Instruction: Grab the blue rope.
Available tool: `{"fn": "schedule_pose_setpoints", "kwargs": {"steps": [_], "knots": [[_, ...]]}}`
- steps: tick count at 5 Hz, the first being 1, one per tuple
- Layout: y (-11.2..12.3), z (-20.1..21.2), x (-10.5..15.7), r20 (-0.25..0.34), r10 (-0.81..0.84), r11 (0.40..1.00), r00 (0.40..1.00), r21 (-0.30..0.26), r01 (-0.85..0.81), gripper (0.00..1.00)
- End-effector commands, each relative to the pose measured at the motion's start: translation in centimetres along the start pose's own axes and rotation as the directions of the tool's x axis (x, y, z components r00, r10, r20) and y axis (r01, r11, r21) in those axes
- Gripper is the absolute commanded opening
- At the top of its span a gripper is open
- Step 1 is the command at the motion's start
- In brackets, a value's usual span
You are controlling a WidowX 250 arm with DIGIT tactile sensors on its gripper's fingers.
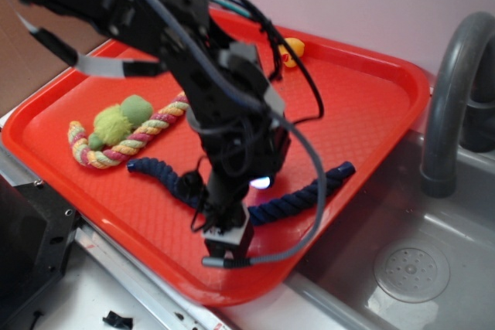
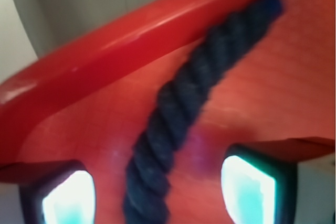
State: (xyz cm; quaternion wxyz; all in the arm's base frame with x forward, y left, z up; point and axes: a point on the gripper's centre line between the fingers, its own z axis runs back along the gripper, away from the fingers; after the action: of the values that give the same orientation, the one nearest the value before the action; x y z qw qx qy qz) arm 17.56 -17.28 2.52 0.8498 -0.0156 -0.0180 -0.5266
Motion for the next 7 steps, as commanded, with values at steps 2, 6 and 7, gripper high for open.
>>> {"fn": "schedule_pose_setpoints", "kwargs": {"steps": [2, 6, 7], "knots": [[-1.9, -2.1, 0.2, -0.094, -0.069, 0.995, 0.993, 0.059, 0.075, 0.00], [2.8, 6.3, -1.3, -0.107, 0.566, 0.823, 0.817, 0.026, -0.567, 0.00], [4.2, 10.9, -3.3, -0.025, 0.752, 0.659, 0.659, 0.015, -0.752, 0.00]]}}
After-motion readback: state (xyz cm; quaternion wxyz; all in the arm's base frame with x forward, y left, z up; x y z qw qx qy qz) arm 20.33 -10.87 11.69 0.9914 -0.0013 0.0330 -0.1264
